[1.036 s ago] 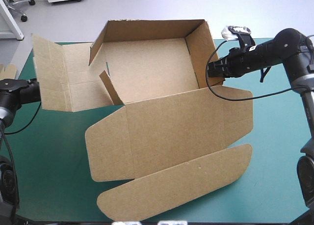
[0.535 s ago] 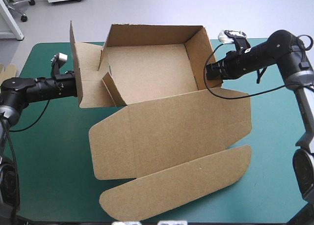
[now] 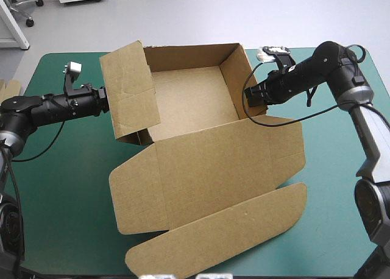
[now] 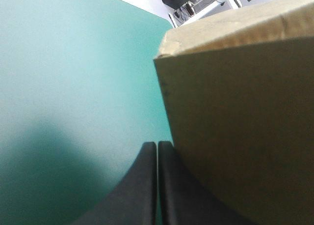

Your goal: Fold the box

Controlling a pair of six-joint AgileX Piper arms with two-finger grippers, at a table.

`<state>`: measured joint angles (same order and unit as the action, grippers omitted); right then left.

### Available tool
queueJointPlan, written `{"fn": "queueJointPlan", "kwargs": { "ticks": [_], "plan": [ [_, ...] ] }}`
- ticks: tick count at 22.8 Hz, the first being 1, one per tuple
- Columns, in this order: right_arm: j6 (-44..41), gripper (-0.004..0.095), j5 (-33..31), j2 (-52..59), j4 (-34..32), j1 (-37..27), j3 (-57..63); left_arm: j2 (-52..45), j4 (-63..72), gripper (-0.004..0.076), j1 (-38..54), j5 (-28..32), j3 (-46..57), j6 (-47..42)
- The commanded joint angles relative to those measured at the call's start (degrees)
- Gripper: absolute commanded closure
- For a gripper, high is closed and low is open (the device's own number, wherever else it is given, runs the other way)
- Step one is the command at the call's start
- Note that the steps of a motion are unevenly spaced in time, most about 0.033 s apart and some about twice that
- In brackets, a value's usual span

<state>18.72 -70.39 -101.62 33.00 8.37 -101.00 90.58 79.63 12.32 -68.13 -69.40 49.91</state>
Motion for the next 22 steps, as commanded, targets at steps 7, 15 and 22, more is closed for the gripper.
{"fn": "queueJointPlan", "kwargs": {
  "ticks": [7, 15, 22],
  "plan": [
    [-2.1, 0.0936, 2.9, 2.3, -1.8, 0.0, -1.6, -4.0, 7.8, 0.0738, -0.3, -6.1, -2.2, 0.4],
    [-2.3, 0.0936, 2.7, 0.9, -0.6, 0.1, -1.6, -4.5, 5.1, 0.0735, -4.2, -2.9, -2.2, 0.9],
    [-2.3, 0.0936, 2.3, 0.9, -0.6, 0.1, -1.6, -4.7, 5.8, 0.0451, -4.9, -3.1, -3.1, 0.2]
  ]
}}
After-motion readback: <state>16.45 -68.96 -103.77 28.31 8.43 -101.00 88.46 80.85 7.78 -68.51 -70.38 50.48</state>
